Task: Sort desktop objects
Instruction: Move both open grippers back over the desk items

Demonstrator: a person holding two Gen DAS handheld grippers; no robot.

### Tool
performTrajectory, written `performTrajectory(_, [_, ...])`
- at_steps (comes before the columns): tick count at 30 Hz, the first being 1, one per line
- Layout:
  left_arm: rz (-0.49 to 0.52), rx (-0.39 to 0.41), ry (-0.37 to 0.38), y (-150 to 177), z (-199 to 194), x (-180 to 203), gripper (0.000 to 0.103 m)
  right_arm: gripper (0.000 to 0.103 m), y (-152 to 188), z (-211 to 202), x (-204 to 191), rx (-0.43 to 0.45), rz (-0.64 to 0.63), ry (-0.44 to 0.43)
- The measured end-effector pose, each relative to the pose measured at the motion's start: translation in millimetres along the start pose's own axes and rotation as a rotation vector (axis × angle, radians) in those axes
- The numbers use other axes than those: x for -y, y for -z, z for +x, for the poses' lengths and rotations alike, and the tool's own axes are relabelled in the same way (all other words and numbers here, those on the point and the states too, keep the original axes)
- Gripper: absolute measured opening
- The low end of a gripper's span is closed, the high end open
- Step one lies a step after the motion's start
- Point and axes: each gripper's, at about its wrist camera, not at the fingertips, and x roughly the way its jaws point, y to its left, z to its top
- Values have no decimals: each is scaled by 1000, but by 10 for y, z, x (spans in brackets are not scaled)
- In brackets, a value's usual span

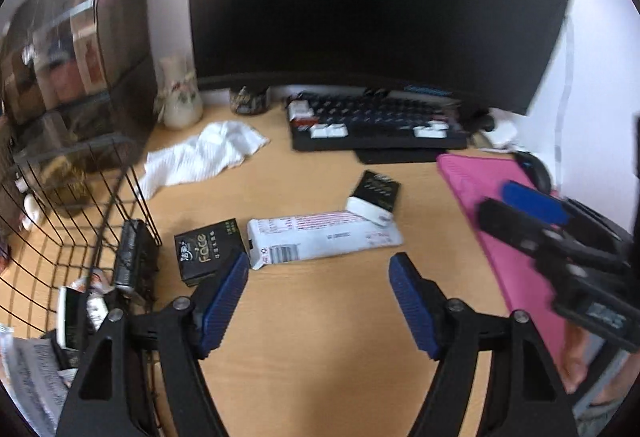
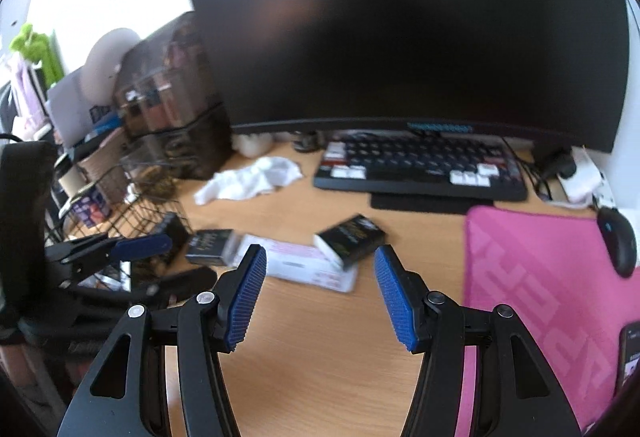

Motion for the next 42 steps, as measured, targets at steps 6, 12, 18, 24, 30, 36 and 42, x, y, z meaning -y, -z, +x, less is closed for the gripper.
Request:
performTrajectory(6, [-52, -40, -44, -37, 338, -176, 76, 56, 35, 167, 167, -26, 9, -17])
performTrajectory(12, [-83, -76, -63, -29, 574, -310, 76, 56, 45, 330, 182, -41, 15, -45])
performTrajectory(18, [-114, -80, -70, -37, 686, -398, 77, 56, 61, 374, 144, -50, 3, -63])
performTrajectory(24, [-111, -95, -42, -29, 671, -385, 77, 56, 63, 345, 169, -47, 24, -71])
performTrajectory(30, [-100, -105, 16, 20, 630, -299, 77, 56, 81, 244, 148, -35, 23, -67])
performTrajectory(36, [-29, -134, 72, 171, 573, -1, 77, 56, 101, 174, 151, -29, 29, -62])
performTrajectory(42, [76, -127, 164, 326, 316, 289, 77, 56, 175, 237, 220, -63, 34, -39])
